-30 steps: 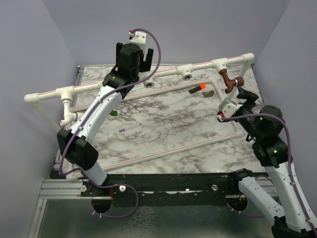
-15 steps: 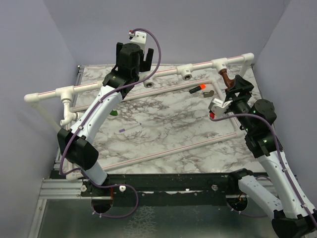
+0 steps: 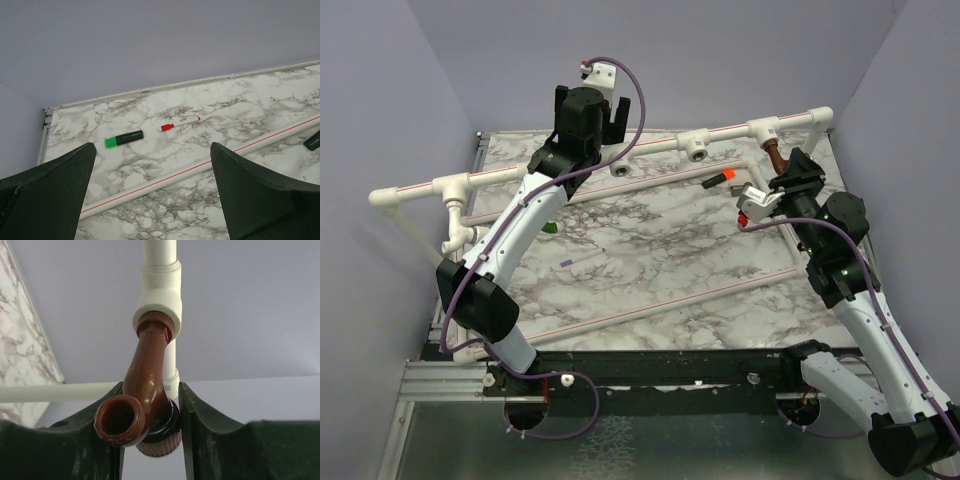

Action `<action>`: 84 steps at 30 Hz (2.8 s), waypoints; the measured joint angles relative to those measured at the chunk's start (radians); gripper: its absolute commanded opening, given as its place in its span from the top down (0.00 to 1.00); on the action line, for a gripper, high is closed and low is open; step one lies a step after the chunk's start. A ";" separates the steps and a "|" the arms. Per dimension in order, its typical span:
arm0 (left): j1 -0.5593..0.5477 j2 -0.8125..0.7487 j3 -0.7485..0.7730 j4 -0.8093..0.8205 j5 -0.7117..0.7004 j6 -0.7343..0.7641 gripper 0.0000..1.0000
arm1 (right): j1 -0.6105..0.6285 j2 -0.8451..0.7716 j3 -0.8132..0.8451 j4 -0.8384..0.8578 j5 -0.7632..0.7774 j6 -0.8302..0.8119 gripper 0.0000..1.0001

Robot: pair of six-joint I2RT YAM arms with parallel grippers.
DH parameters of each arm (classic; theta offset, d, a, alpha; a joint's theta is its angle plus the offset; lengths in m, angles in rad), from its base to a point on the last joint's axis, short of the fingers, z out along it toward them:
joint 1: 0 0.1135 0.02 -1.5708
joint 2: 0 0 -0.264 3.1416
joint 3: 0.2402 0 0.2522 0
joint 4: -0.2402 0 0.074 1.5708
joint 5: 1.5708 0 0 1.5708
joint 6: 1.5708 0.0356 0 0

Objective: Install the water faucets

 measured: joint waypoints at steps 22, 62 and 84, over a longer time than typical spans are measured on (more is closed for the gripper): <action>-0.005 0.000 0.000 0.000 0.000 0.000 0.02 | -0.005 -0.020 -0.042 0.098 0.005 0.892 1.00; -0.007 0.004 0.000 0.000 0.010 0.000 0.02 | -0.017 -0.016 0.052 0.045 0.140 1.956 0.26; -0.008 0.005 0.000 0.000 0.011 0.000 0.02 | 0.002 0.011 0.311 -0.315 -0.002 1.390 0.18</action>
